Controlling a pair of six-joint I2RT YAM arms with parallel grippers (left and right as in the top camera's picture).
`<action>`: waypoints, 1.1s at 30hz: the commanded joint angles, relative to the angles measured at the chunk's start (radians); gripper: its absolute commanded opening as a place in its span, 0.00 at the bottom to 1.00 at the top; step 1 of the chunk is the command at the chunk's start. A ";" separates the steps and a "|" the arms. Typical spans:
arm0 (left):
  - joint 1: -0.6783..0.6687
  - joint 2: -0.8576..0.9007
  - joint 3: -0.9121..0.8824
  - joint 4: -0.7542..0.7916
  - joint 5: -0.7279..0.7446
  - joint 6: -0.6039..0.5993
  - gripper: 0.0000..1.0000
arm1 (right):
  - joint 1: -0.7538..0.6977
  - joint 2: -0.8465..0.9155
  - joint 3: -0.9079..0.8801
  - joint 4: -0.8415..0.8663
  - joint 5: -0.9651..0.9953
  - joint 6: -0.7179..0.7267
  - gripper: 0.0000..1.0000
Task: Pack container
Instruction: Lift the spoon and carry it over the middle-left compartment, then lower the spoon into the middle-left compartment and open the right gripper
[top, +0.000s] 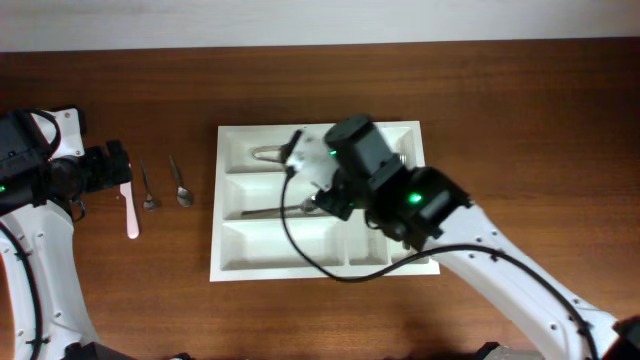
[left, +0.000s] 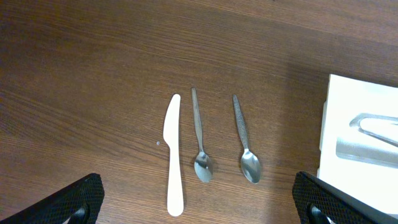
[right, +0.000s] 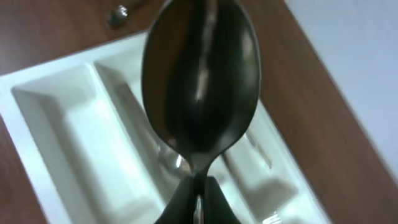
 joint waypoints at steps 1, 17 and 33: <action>0.003 -0.008 0.017 0.000 0.000 0.013 0.99 | 0.016 0.064 0.017 0.045 -0.003 -0.132 0.04; 0.003 -0.008 0.017 0.000 0.000 0.013 0.99 | 0.029 0.388 0.017 0.152 -0.003 -0.178 0.04; 0.003 -0.008 0.017 0.000 0.000 0.013 0.99 | 0.069 0.394 0.017 0.316 -0.055 -0.178 0.04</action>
